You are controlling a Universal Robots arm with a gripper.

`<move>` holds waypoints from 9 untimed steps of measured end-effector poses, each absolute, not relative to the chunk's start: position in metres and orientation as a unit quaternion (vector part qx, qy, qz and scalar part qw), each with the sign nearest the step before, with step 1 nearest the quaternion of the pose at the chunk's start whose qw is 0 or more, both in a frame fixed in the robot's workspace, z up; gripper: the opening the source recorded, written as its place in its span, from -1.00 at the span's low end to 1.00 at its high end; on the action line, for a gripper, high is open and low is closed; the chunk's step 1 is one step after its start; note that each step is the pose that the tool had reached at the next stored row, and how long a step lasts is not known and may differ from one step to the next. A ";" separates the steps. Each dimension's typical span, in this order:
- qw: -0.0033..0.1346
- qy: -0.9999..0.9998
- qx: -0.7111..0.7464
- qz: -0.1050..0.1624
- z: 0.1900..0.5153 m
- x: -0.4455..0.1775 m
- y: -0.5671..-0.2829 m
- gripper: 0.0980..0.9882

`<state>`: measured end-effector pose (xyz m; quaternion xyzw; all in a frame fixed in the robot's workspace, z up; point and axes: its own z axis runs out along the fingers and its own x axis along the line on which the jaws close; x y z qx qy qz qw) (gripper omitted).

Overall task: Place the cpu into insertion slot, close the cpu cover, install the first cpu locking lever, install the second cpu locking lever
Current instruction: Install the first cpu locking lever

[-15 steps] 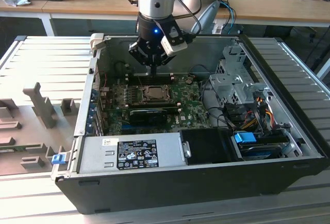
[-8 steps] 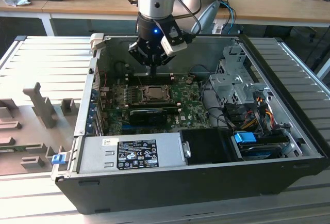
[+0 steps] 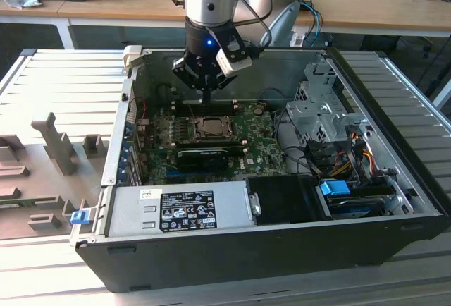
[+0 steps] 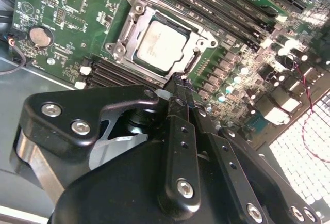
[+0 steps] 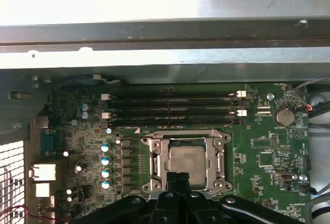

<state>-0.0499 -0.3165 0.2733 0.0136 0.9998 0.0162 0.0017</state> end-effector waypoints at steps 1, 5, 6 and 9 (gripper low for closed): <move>0.002 1.000 0.014 0.016 0.273 -0.051 -0.316 -0.98; 0.002 1.000 0.013 0.016 0.273 -0.054 -0.317 -0.98; 0.002 1.000 0.014 0.016 0.273 -0.054 -0.317 -0.98; 0.002 1.000 0.014 0.016 0.273 -0.056 -0.317 -0.98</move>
